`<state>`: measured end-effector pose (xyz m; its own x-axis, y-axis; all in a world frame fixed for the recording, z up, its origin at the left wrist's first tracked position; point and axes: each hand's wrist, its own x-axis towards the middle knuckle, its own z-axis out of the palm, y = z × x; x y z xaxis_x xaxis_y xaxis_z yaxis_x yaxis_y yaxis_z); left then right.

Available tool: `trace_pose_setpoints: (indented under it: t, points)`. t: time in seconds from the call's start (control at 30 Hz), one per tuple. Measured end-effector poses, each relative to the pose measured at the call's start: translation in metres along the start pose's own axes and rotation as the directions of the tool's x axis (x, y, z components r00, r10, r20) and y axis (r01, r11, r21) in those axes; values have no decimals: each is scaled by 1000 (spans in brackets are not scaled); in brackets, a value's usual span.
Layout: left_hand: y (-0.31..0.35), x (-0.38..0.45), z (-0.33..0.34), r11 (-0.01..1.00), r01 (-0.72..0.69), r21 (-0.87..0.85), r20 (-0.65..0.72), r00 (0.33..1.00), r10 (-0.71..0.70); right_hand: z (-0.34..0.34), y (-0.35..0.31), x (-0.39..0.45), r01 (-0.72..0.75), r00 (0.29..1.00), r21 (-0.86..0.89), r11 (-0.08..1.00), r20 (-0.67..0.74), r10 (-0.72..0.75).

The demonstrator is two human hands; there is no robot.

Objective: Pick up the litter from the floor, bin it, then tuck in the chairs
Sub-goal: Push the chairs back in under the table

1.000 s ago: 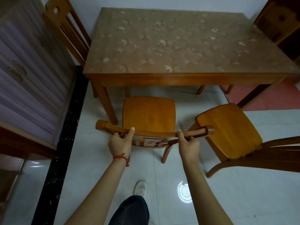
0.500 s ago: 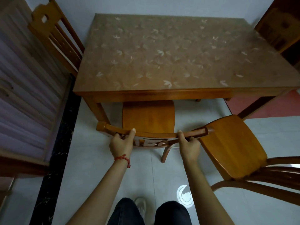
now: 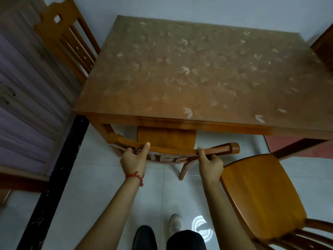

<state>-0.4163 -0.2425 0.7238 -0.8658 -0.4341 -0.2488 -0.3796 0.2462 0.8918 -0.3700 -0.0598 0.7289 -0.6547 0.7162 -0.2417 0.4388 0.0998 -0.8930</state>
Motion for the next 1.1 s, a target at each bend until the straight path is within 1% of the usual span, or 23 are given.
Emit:
trace_pose_setpoints:
  t: [0.2,0.37,0.5,0.9,1.1]
  points:
    - [19,21,30,1000,-3,4,-51,999,3,7,-16,41,4,999,19,1000,49,-5]
    - [31,42,45,1000,4,-14,-69,998,-5,21,-26,66,-12,999,29,1000,51,11]
    - [39,55,52,1000,12,-15,-50,999,-13,30,-32,79,-20,1000,32,999,21,19]
    - [50,84,61,1000,22,4,-38,999,-22,51,-37,98,-5,1000,14,1000,2,5]
    - [49,83,62,1000,8,9,-44,999,-8,51,-37,98,-13,1000,12,1000,-6,13]
